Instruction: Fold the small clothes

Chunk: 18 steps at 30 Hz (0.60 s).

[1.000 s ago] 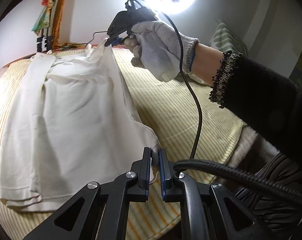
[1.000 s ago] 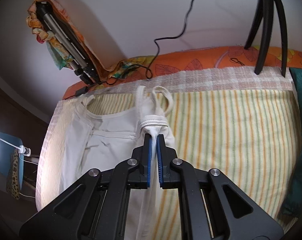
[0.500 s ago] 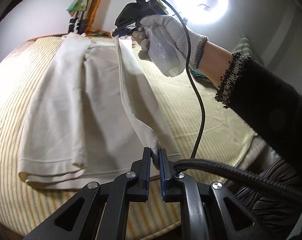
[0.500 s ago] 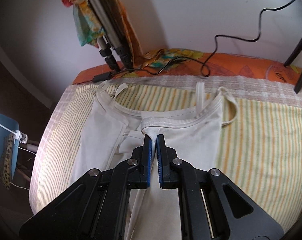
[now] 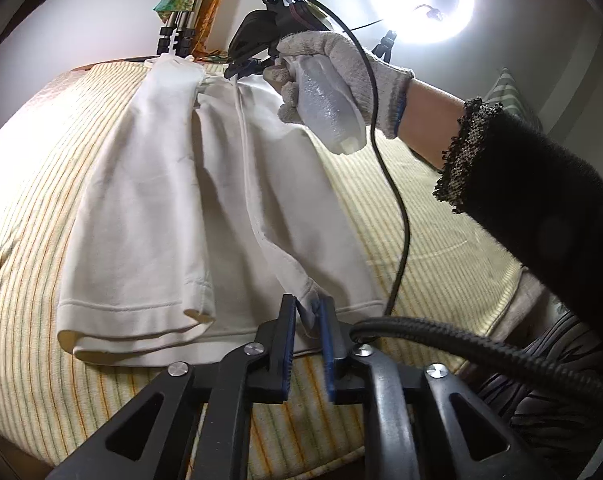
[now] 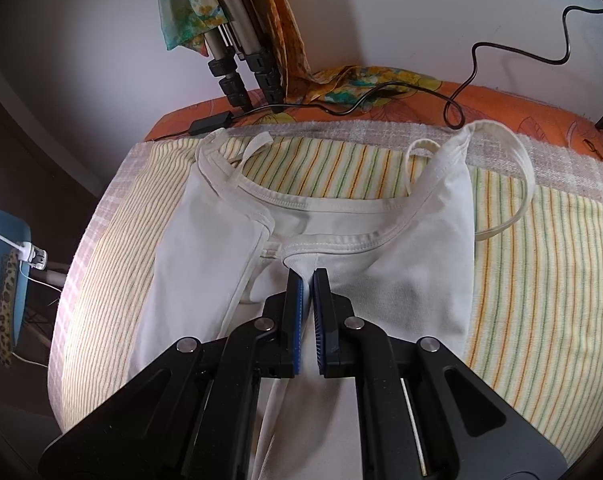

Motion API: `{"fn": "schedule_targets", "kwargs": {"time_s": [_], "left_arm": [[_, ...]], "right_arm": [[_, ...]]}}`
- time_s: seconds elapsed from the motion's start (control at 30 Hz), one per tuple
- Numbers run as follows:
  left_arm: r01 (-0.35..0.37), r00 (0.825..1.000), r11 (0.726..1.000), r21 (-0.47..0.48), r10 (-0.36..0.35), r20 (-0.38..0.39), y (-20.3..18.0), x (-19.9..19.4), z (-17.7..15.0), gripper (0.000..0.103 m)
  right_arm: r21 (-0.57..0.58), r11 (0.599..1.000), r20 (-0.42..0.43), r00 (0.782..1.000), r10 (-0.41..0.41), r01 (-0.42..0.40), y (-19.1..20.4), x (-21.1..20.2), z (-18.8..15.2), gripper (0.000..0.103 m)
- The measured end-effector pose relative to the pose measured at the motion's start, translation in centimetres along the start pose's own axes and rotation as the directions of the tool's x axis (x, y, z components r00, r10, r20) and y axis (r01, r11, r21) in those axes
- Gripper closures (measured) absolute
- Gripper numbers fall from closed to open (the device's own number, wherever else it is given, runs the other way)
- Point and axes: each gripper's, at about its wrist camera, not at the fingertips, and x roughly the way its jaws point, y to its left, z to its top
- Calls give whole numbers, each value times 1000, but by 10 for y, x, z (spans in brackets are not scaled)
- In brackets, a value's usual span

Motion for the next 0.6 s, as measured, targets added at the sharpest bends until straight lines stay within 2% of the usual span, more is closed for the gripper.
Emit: {"fn": "schedule_targets", "kwargs": {"time_s": [0.07, 0.13, 0.2, 0.27, 0.43, 0.6], "left_arm": [[-12, 1000, 1000, -5, 12, -3, 1, 0, -1, 75], [-19, 1000, 1000, -7, 19, -2, 2, -3, -2, 71], [-30, 1000, 1000, 1, 30, 6, 2, -6, -2, 69], [-38, 999, 999, 12, 38, 18, 2, -11, -3, 66], [-63, 997, 996, 60, 60, 38, 1, -23, -11, 64], [-96, 994, 992, 80, 92, 53, 10, -36, -24, 64]], "right_arm": [[8, 1000, -3, 1000, 5, -5, 0, 1, 0, 96], [34, 999, -3, 999, 33, -32, -3, -1, 2, 89], [52, 997, 15, 998, 65, -65, -5, -11, 2, 73], [51, 996, 47, 996, 72, -74, -6, -29, 2, 67], [31, 994, 106, 989, 101, -105, -10, -87, -5, 67], [-12, 995, 138, 985, 102, -101, -8, -140, -30, 67]]}}
